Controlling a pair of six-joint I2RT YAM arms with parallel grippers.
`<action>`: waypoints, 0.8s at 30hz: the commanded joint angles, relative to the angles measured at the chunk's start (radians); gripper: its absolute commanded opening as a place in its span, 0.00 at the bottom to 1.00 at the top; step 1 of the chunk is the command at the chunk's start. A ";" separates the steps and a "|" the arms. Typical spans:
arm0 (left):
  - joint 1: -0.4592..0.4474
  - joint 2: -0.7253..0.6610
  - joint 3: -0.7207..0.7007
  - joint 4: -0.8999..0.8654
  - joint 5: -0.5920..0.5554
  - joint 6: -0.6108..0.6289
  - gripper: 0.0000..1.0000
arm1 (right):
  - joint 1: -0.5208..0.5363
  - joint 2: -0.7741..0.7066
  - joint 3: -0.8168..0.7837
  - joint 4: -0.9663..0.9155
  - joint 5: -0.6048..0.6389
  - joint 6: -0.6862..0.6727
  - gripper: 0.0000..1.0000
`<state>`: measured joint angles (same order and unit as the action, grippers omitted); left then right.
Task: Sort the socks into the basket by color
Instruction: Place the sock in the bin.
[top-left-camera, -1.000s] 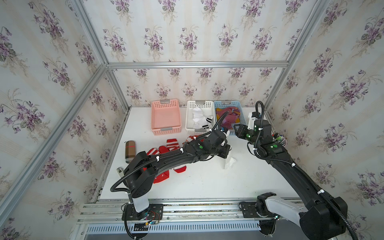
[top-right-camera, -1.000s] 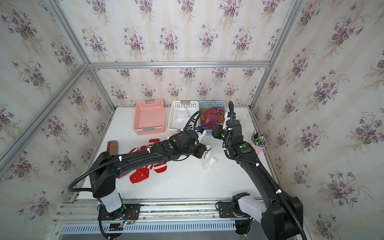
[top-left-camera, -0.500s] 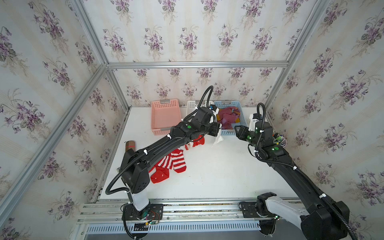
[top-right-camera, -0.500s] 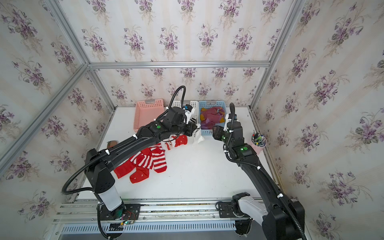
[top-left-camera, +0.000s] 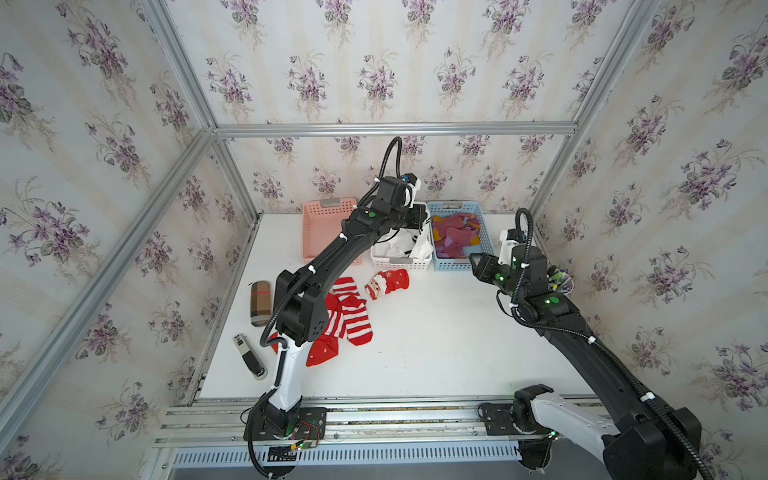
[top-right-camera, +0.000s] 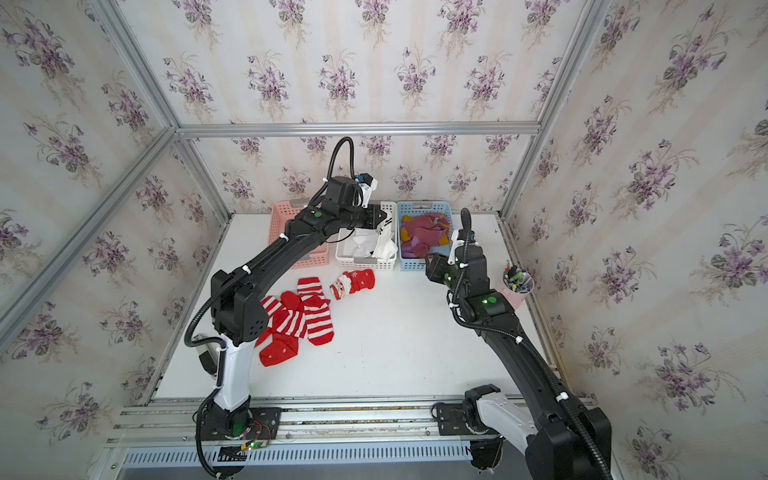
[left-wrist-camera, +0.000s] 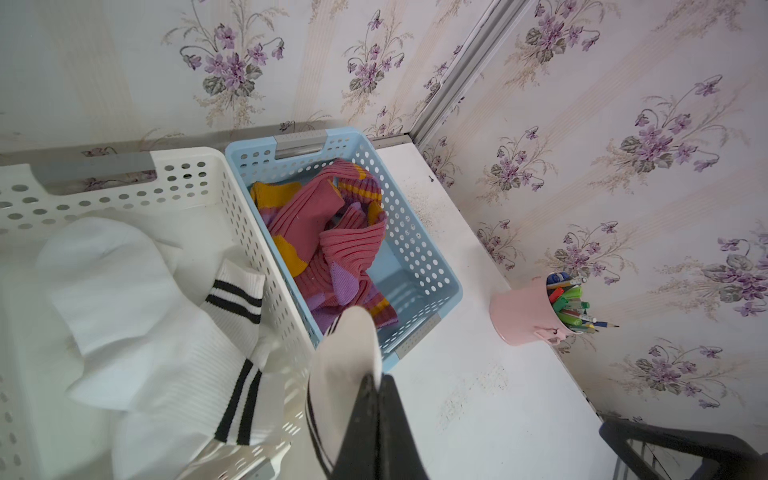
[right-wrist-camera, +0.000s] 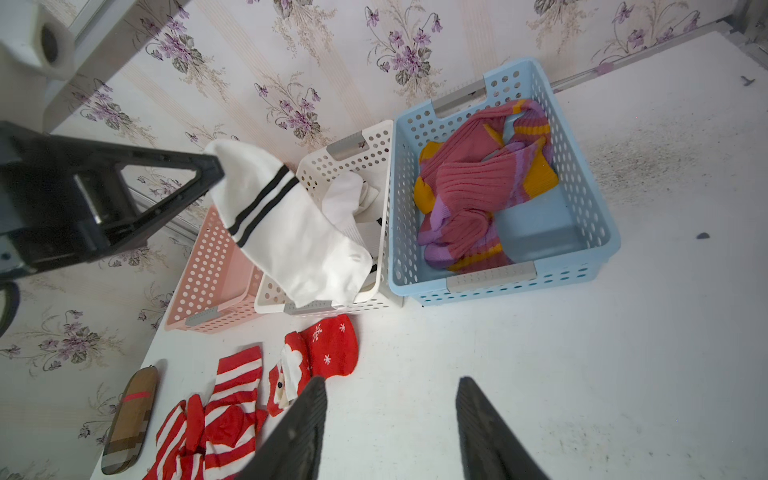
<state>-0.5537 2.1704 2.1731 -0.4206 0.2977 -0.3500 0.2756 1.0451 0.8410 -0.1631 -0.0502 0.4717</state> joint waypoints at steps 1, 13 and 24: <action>0.016 0.063 0.082 -0.033 0.036 0.014 0.05 | 0.001 -0.012 -0.002 -0.004 -0.004 0.013 0.52; 0.121 0.236 0.192 0.043 0.057 -0.072 0.10 | 0.001 -0.021 -0.017 -0.019 -0.010 0.018 0.52; 0.181 0.257 0.230 0.025 0.015 -0.082 0.28 | 0.002 -0.015 -0.033 -0.003 -0.035 0.030 0.52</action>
<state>-0.3817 2.4466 2.4039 -0.4042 0.3313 -0.4297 0.2756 1.0279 0.8047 -0.1841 -0.0731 0.4877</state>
